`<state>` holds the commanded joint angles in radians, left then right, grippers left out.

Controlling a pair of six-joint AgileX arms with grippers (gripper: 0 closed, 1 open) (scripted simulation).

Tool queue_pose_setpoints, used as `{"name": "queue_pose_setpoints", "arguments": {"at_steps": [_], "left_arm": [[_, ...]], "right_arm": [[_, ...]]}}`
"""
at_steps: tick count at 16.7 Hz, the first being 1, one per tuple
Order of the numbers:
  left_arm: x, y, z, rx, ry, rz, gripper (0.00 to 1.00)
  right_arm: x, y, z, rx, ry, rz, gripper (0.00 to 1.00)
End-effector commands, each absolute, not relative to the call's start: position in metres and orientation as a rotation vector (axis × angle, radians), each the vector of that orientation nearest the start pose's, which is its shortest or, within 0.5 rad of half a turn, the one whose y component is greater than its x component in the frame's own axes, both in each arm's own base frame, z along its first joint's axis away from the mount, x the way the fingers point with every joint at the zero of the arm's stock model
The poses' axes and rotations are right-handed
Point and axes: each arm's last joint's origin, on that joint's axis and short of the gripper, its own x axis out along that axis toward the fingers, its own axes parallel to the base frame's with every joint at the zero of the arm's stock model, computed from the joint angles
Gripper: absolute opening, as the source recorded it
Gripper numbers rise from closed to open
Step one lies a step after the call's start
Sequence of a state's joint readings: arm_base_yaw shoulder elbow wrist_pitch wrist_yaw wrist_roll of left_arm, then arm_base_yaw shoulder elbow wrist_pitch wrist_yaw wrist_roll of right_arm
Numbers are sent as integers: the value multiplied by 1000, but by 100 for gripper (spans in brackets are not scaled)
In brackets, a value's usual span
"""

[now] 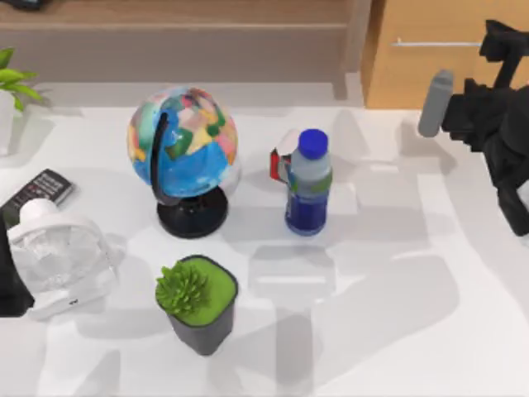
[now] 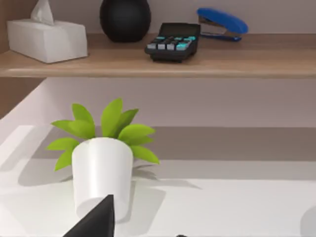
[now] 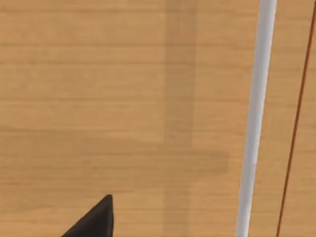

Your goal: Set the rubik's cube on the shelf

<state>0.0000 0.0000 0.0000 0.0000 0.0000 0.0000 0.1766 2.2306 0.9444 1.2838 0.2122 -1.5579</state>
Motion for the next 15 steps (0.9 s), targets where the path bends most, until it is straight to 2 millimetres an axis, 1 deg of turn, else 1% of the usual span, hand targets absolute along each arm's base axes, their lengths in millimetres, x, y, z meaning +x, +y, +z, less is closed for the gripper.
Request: {"name": "queue_pose_setpoints", "arguments": {"at_steps": [3,8,12,15], "left_arm": [[106,-1,160,0,0,0,100],[106,-1,160,0,0,0,100],[106,-1,160,0,0,0,100],[106,-1,160,0,0,0,100]], "right_arm": [[408,68,89,-1570,10,-8,100],[429,69,89,-1571,8,-8,100],[431,69,89,-1571,8,-8,100],[431,69,89,-1571,8,-8,77]]}}
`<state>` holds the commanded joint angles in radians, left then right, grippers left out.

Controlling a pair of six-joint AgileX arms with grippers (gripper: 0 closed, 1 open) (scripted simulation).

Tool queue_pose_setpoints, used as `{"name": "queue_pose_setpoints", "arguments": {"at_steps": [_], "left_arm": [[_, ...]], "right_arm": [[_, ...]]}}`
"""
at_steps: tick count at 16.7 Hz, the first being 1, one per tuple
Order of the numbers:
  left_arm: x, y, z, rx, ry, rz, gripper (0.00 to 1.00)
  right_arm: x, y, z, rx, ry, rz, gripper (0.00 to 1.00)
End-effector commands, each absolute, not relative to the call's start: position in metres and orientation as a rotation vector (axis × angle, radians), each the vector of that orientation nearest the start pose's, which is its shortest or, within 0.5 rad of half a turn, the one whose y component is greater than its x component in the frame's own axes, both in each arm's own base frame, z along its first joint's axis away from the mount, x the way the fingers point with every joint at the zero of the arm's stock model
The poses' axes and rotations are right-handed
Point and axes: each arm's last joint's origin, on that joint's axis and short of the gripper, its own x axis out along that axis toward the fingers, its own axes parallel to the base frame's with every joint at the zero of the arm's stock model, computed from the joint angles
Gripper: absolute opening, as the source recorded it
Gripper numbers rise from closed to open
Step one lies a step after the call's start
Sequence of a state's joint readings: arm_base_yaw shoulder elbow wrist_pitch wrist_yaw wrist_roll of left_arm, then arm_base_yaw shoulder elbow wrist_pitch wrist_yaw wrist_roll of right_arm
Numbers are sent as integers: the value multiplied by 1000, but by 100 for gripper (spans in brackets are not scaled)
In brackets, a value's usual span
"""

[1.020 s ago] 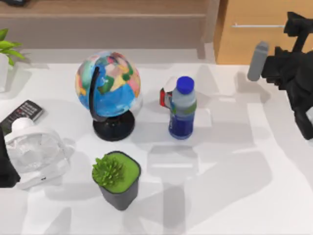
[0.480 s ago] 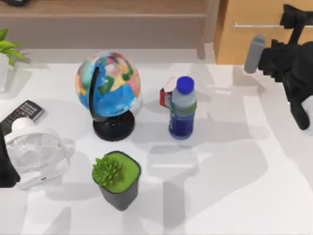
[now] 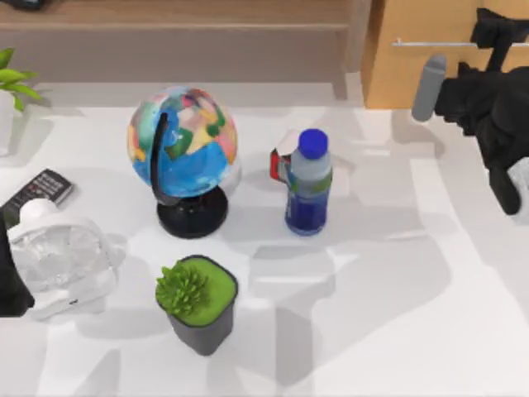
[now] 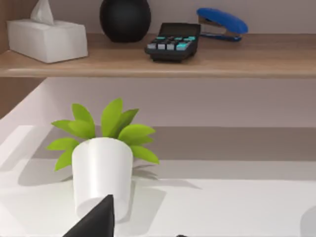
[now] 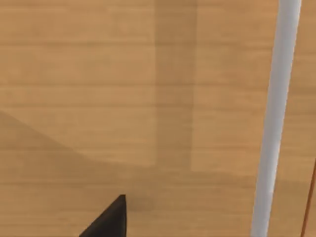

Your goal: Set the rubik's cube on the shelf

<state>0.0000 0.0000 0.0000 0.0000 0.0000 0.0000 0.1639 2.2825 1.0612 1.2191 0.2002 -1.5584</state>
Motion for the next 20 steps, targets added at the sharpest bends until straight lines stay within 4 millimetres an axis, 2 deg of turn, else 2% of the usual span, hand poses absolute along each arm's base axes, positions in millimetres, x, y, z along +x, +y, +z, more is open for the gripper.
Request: {"name": "queue_pose_setpoints", "arguments": {"at_steps": [10,20], "left_arm": [[106,-1,160,0,0,0,100],[106,-1,160,0,0,0,100]], "right_arm": [[431,69,89,-1571,8,-8,2],[430,71,89,-1568,8,-4,0]]}}
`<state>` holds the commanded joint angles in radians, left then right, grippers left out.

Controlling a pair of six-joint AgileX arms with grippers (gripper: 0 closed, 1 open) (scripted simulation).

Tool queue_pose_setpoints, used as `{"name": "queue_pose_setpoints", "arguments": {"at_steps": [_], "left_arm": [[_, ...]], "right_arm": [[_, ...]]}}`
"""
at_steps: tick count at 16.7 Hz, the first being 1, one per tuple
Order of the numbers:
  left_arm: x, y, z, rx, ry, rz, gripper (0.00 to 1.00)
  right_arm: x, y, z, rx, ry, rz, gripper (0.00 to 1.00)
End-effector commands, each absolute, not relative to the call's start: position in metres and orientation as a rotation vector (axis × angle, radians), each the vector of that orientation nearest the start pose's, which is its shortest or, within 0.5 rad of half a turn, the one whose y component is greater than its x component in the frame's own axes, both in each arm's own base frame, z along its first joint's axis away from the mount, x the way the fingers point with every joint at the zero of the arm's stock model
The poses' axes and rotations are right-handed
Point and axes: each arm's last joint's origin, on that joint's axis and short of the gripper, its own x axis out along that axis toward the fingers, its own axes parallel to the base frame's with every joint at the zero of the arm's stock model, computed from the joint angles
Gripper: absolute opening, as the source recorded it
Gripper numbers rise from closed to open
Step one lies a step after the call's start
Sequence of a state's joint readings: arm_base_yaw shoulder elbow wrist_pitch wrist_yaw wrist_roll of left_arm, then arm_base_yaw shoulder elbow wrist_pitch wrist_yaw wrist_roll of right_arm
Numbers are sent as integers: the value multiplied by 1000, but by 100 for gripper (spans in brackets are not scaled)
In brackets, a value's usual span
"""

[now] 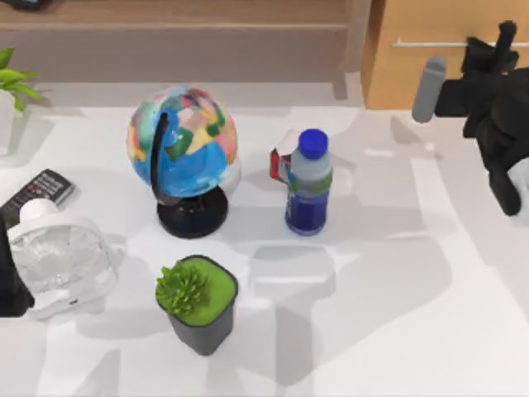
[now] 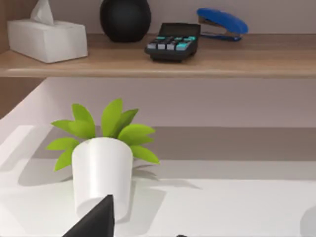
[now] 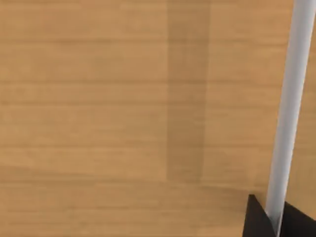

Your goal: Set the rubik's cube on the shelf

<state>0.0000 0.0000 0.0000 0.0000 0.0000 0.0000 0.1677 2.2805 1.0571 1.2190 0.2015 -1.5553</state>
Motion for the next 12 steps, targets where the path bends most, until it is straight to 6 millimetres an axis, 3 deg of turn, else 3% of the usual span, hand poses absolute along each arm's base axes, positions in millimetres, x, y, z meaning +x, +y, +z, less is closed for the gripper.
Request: {"name": "queue_pose_setpoints", "arguments": {"at_steps": [3,6,8,12], "left_arm": [[106,-1,160,0,0,0,100],[106,-1,160,0,0,0,100],[106,-1,160,0,0,0,100],[106,-1,160,0,0,0,100]], "right_arm": [[415,72,93,-1564,-8,-20,0],[384,70,82,-1573,31,19,0],[371,70,85,-1571,20,7,0],[367,71,88,-1569,10,-2,0]]}}
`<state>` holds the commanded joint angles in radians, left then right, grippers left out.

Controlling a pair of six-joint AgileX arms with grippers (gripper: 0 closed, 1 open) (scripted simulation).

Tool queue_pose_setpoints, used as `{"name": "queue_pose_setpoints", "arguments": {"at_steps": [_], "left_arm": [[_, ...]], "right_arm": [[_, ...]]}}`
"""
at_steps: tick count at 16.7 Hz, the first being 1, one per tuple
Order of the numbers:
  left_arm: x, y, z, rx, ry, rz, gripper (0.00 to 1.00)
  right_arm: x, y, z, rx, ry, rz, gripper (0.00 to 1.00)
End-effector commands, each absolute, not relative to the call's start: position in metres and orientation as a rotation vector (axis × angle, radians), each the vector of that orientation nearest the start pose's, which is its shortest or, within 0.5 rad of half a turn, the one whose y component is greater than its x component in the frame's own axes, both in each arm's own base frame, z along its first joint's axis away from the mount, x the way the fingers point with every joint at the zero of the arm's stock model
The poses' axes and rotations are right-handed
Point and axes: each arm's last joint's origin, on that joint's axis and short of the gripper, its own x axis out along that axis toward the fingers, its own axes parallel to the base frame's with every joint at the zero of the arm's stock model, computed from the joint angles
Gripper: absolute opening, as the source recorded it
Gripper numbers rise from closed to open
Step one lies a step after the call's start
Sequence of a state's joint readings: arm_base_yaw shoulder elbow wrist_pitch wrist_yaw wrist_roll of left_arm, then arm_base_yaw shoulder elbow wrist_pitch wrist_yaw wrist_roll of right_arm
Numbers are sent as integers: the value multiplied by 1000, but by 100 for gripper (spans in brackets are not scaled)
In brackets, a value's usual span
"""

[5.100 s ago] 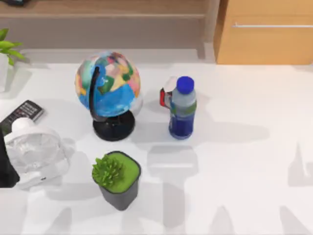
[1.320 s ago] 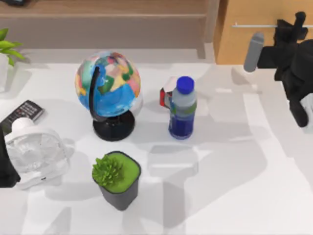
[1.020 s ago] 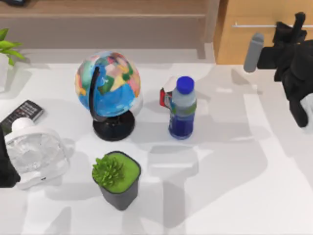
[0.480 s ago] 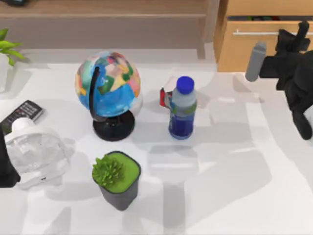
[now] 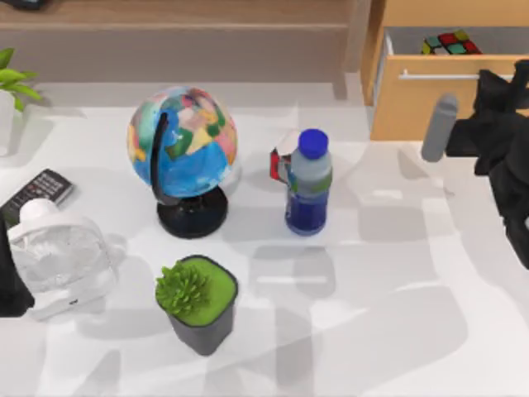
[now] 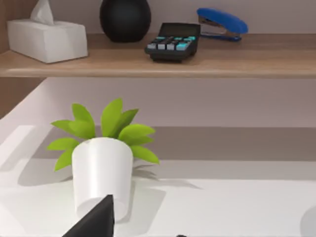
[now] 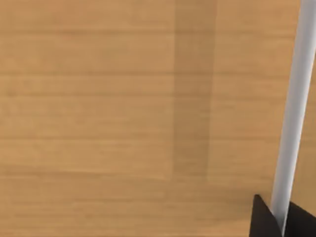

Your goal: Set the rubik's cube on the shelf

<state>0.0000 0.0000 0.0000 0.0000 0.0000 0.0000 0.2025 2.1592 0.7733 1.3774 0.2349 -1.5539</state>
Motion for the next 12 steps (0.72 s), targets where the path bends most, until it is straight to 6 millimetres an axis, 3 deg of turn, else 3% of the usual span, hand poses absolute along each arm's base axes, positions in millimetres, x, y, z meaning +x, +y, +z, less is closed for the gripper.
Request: {"name": "queue_pose_setpoints", "arguments": {"at_steps": [3,9,12], "left_arm": [[106,-1,160,0,0,0,100],[106,-1,160,0,0,0,100],[106,-1,160,0,0,0,100]], "right_arm": [[364,71,90,-1566,5,-12,0],[313,69,83,-1573,30,12,0],[305,70,87,-1569,15,-2,0]]}}
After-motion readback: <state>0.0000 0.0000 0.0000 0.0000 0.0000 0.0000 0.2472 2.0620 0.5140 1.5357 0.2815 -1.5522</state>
